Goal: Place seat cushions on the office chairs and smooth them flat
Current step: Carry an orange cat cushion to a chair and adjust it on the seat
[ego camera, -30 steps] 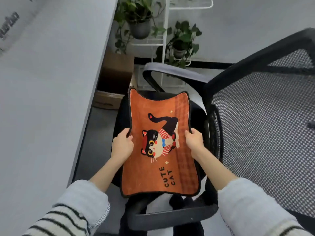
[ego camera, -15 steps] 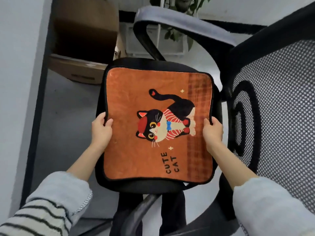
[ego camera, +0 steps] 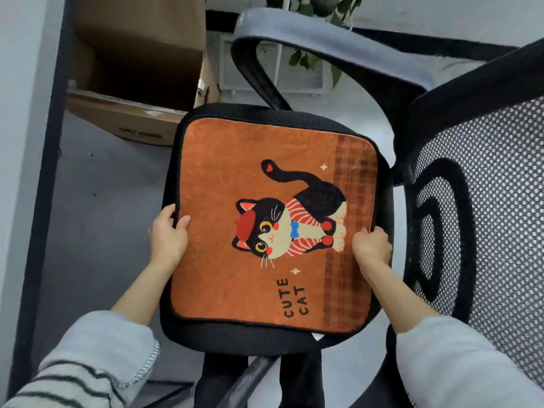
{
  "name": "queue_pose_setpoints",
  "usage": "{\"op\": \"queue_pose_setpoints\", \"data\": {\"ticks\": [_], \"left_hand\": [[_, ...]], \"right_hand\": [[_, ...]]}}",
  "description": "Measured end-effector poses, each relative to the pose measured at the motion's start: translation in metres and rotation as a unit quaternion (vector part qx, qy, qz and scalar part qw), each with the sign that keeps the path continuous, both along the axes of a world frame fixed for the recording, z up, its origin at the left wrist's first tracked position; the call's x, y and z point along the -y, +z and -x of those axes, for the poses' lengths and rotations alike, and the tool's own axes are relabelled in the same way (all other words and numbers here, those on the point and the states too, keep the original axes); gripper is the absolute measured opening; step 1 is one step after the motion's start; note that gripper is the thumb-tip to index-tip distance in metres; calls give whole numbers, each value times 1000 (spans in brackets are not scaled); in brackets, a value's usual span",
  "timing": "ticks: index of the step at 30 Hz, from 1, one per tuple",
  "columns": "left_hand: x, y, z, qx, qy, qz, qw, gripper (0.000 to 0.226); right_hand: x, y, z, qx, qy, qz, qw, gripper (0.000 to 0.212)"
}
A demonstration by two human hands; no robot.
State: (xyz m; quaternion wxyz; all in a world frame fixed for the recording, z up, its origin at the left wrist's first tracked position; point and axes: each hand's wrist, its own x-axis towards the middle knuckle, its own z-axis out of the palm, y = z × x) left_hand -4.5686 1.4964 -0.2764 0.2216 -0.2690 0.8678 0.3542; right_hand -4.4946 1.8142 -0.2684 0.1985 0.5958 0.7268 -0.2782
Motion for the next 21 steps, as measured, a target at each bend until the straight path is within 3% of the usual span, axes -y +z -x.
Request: {"op": "queue_pose_setpoints", "data": {"ticks": [5, 8, 11, 13, 15, 21], "left_hand": [[-2, 5, 3, 49, -33, 59, 996, 39], [-10, 7, 31, 78, -72, 159, 982, 47], [-26, 0, 63, -30, -149, 175, 973, 56], [-42, -10, 82, -105, -247, 190, 944, 60], [-56, -30, 95, -120, -307, 210, 921, 63], [-74, -66, 94, -149, -291, 299, 897, 64]], "right_hand": [[-3, -4, 8, 13, 16, -56, 998, 44], [-3, -5, 36, -41, 122, -113, 985, 47], [3, -12, 69, -102, 273, -157, 943, 51], [5, -23, 86, -108, 352, -172, 914, 55], [3, -39, 98, -94, 390, -178, 898, 58], [5, -77, 97, -62, 411, -221, 882, 60]]}}
